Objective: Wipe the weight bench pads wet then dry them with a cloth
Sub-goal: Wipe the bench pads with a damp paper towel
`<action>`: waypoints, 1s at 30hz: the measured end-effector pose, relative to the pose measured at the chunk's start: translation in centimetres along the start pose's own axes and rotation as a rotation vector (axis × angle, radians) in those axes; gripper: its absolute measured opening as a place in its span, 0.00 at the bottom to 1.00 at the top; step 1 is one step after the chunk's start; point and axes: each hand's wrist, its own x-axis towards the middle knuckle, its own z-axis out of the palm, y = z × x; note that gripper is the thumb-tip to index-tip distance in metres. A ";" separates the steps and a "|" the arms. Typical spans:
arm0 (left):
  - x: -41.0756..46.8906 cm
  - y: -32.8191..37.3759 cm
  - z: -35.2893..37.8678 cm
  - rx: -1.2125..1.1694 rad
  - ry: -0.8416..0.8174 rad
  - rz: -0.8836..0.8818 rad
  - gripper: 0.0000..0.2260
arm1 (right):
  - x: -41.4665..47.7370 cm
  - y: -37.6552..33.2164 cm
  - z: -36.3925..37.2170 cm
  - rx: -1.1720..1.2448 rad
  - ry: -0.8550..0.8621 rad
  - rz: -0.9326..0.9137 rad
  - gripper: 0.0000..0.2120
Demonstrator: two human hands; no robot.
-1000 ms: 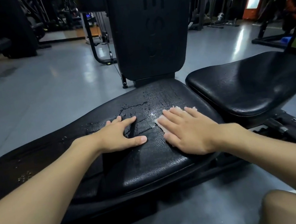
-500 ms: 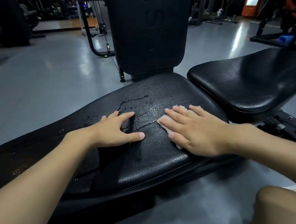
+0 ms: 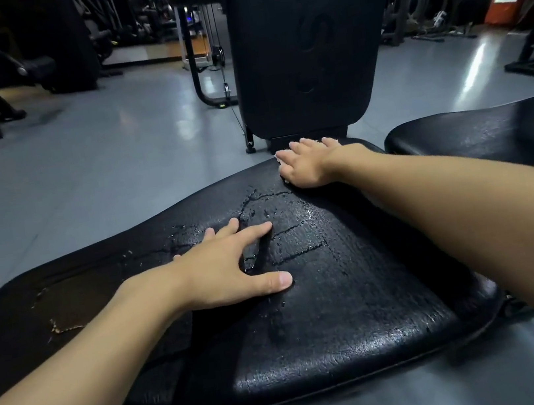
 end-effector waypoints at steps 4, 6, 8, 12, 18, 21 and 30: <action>-0.1 0.1 0.2 -0.010 0.013 -0.008 0.49 | 1.2 -0.2 -0.3 -0.019 -0.001 0.020 0.29; -0.2 0.3 0.1 -0.008 0.015 -0.011 0.49 | 0.2 -0.3 0.2 -0.015 0.014 -0.007 0.29; -0.4 0.6 0.1 -0.008 0.023 -0.012 0.48 | -1.7 -0.6 1.0 -0.004 0.042 -0.052 0.28; -1.0 1.0 0.0 -0.041 0.034 -0.008 0.45 | -8.8 -1.8 2.1 -0.007 0.074 -0.157 0.26; -1.4 1.0 0.2 -0.082 0.036 -0.013 0.40 | -22.1 -3.3 3.4 -0.049 0.153 -0.255 0.32; -1.2 1.2 0.4 -0.176 0.101 -0.040 0.29 | -26.3 -3.7 4.1 -0.081 0.155 -0.283 0.35; -7.3 12.5 4.5 -0.065 0.615 0.301 0.19 | -22.7 3.8 2.5 0.371 0.302 -0.075 0.22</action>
